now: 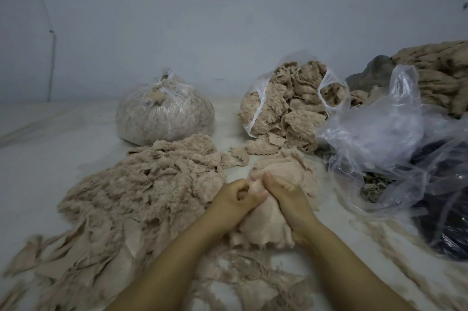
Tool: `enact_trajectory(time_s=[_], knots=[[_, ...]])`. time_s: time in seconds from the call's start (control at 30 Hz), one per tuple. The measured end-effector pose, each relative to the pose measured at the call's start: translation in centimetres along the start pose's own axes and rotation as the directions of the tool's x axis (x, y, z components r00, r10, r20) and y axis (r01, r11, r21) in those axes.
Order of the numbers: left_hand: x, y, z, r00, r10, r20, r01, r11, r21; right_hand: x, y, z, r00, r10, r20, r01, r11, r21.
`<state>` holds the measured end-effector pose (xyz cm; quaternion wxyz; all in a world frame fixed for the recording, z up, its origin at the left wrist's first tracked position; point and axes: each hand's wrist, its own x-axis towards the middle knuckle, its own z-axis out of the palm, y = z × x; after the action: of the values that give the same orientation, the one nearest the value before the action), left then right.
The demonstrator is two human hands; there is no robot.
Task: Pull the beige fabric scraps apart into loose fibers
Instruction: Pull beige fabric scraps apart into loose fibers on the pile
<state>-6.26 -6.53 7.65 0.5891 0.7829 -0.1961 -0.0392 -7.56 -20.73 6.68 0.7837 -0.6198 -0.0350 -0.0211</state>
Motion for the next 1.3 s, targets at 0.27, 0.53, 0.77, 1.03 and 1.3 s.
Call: enact_trajectory(time_s=[0.27, 0.53, 0.77, 1.03, 1.3], knots=[[1.5, 1.0, -1.4, 0.965, 0.009, -0.262, -0.022, 0.998, -0.05, -0.9, 0.7, 0.2, 0.986, 0.072, 0.153, -0.058, 0.994, -0.093], [1.1, 0.1, -4.6, 0.976, -0.014, -0.218, 0.021, 0.999, 0.031, -0.9, 0.1, -0.7, 0.924, 0.213, 0.319, -0.152, 0.967, -0.206], [1.3, 0.4, -5.7, 0.96, -0.029, -0.28, 0.055, 0.995, 0.087, -1.0, 0.3, -2.4, 0.739, 0.399, 0.543, -0.161, 0.887, -0.433], [1.2, 1.3, -4.1, 0.979, -0.019, -0.202, 0.017, 1.0, -0.011, -1.0, 1.7, 0.3, 0.875, 0.3, 0.381, -0.288, 0.953, -0.091], [2.7, 1.6, -4.4, 0.946, -0.084, -0.313, 0.075, 0.996, -0.042, -1.0, 1.7, -0.2, 0.928, 0.217, 0.302, -0.136, 0.954, -0.267]])
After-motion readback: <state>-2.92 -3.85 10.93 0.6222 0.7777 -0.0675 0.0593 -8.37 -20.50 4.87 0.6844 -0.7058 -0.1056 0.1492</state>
